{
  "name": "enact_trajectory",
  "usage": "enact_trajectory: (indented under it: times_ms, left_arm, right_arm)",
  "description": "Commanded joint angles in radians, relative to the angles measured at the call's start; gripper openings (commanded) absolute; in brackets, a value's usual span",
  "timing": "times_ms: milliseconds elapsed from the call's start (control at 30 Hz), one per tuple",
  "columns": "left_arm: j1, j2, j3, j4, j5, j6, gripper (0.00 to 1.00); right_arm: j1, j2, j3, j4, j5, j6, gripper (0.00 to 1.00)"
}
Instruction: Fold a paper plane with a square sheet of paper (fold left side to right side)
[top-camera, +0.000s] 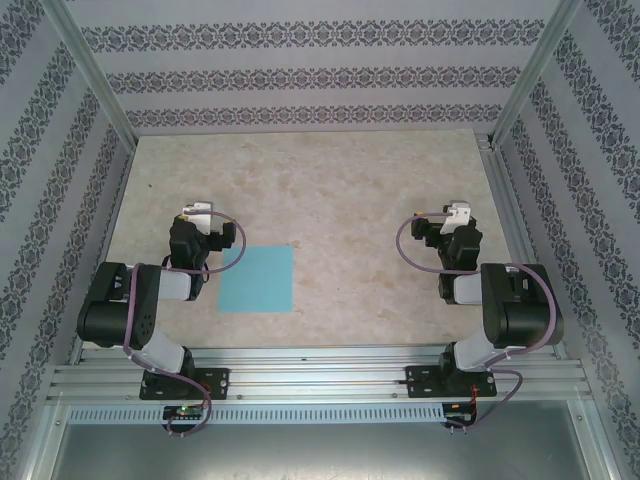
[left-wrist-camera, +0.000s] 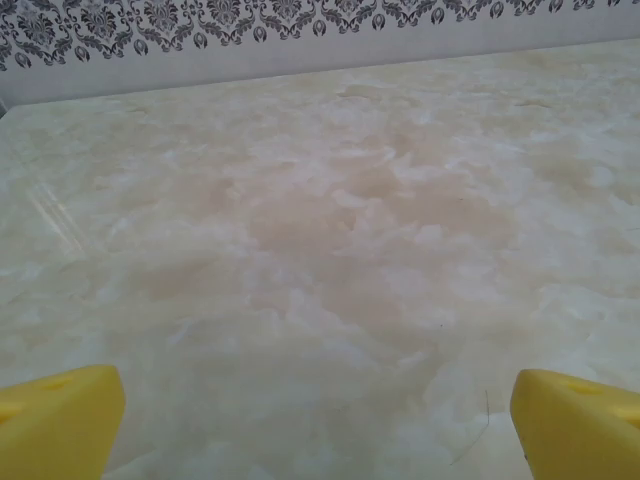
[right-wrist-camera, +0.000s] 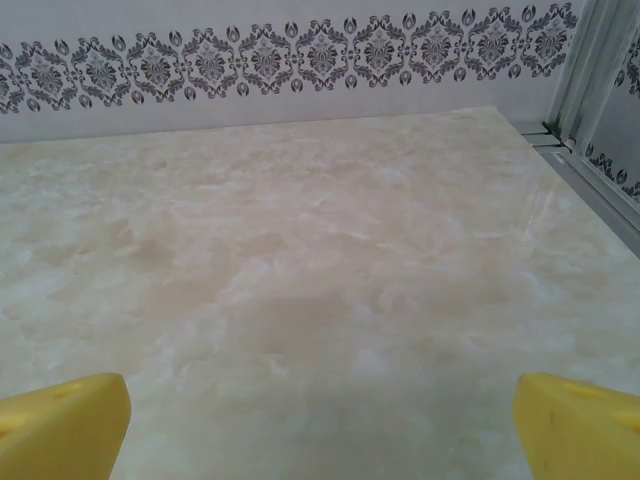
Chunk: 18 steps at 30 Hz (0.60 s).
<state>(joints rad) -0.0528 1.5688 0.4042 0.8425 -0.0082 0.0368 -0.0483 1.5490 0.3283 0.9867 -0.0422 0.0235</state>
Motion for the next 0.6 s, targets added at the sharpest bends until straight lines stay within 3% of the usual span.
enact_trajectory:
  times_ms: [0, 567]
  left_arm:
    - [0.002, -0.007, 0.011, -0.013, 0.005, -0.008, 1.00]
    - [0.002, -0.007, 0.011, -0.015, 0.005, -0.008, 1.00]
  right_arm:
    - [-0.002, -0.010, 0.008, 0.021, 0.010, 0.001, 0.98]
    - [-0.003, -0.009, 0.008, 0.016, 0.021, 0.003, 0.98]
